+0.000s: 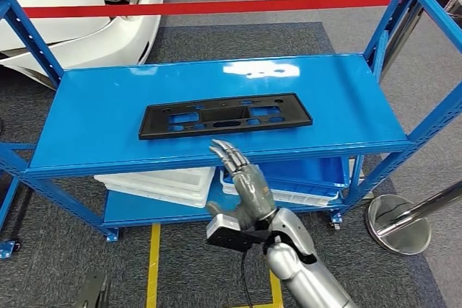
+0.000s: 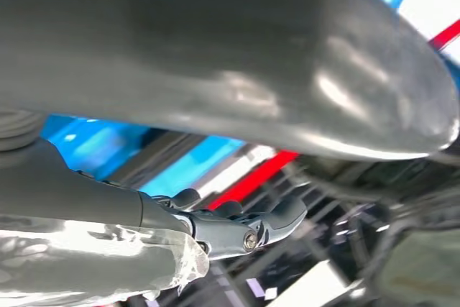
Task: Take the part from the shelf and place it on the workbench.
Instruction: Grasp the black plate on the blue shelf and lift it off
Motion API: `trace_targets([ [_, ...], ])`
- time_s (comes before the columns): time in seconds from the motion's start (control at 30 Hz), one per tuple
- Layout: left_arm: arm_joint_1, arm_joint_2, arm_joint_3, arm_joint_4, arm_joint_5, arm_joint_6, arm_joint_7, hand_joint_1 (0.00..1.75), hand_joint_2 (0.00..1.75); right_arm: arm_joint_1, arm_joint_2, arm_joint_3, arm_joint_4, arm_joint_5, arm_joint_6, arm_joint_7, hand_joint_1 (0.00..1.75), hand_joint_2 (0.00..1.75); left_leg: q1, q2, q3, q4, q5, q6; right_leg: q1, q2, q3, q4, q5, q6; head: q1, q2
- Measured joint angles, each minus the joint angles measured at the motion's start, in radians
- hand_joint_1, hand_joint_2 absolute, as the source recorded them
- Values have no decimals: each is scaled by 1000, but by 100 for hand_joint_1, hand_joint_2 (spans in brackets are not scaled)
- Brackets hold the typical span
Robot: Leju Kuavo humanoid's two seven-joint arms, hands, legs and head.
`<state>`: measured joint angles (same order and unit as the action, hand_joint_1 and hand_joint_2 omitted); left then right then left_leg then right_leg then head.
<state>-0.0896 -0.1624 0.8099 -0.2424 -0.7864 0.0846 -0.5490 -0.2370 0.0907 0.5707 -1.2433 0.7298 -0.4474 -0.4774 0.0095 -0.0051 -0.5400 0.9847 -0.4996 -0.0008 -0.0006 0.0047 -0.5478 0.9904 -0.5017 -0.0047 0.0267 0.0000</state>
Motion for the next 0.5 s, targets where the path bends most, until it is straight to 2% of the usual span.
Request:
trace_targets([
  [0.17, -5, 0, 0, 4, -18, -10, -5, 0, 0, -26, -3, 77, 10, 22, -10, 18, 0, 0, 0, 0, 0, 0, 0, 0, 0, 0, 0, 0, 0, 0, 0, 0],
  [0.3, -5, 0, 0, 5, -19, -9, -5, 0, 0, -27, -5, 98, 10, -27, -5, 4, 0, 0, 0, 0, 0, 0, 0, 0, 0, 0, 0, 0, 0, 0, 0, 0],
  [0.5, 1, -1, 9, 6, -3, -1, -15, 0, 0, 45, -11, 116, -23, -48, -38, -16, 0, 0, 0, 0, -1, 0, 0, 0, 0, 0, -1, 0, 0, 0, 0, 0],
])
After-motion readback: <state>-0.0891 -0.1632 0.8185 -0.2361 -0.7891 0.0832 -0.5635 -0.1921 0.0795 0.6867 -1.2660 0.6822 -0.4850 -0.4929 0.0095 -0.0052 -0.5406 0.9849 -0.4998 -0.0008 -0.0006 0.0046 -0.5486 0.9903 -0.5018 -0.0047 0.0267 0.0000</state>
